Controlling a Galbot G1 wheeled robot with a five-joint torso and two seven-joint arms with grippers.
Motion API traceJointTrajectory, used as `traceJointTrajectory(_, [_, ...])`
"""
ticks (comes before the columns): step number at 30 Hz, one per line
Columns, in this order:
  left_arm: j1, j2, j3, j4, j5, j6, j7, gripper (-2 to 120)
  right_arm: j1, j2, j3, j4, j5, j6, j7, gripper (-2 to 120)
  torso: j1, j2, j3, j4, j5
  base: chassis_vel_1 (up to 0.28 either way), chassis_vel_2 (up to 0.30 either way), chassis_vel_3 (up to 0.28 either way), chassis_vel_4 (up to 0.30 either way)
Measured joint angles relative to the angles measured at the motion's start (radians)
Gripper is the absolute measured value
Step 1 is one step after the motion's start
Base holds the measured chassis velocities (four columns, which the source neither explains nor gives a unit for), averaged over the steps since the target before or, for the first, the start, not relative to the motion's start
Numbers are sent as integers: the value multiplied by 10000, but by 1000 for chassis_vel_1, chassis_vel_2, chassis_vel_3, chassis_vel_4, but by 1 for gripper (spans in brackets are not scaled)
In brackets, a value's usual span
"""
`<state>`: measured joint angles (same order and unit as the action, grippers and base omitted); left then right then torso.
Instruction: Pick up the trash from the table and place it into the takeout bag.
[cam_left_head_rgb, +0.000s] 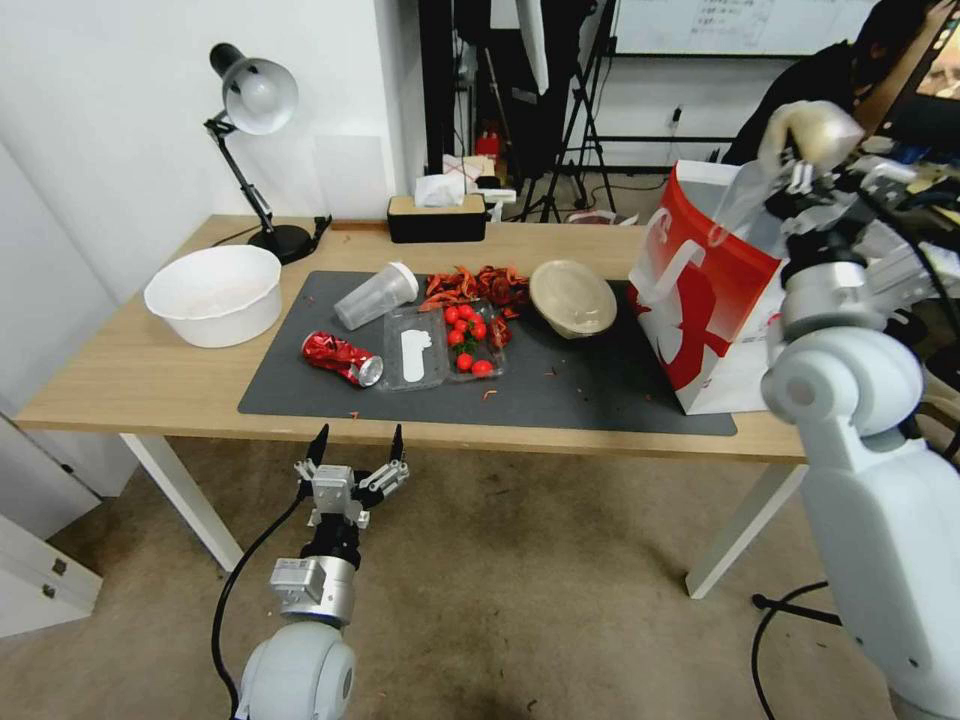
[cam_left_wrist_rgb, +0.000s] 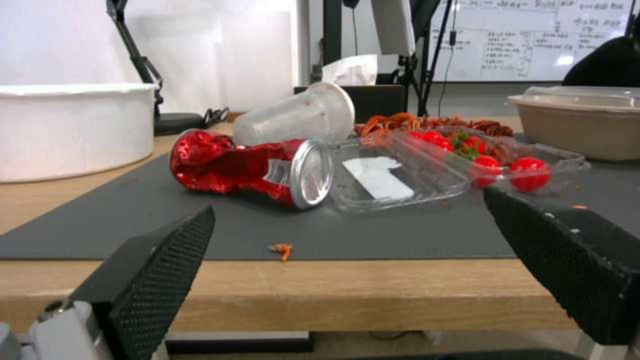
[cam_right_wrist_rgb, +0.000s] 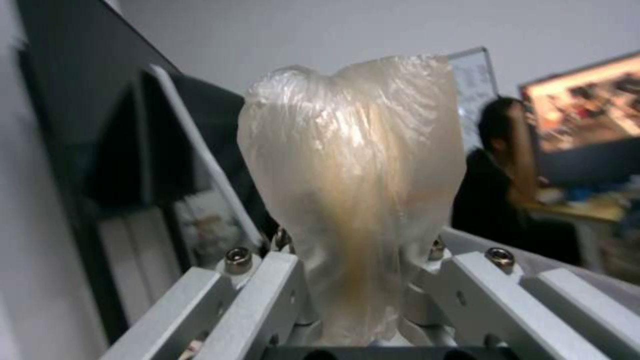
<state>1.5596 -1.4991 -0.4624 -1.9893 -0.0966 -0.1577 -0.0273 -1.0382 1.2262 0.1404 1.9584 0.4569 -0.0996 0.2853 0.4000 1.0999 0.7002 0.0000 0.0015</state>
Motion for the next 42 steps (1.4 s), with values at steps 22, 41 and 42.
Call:
traceJointTrajectory(22, [222,-88,141,-179,200,-78,4,100,2832,-1401,3812,295,2552,-2783,2965,68,0,1,-1,1,-15,0,0,0,0])
traceJointTrajectory(41, [179,-119,144,-67,205,-221,1,100,2847,-1850,3829,719,2916,-3244,2704,100,0,1,-2,1,-16,0,0,0,0])
traceJointTrajectory(42, [169,-110,142,-67,203,-221,1,100,2683,-1834,3830,843,3008,-2597,2269,100,0,1,-2,1,-17,0,0,0,0])
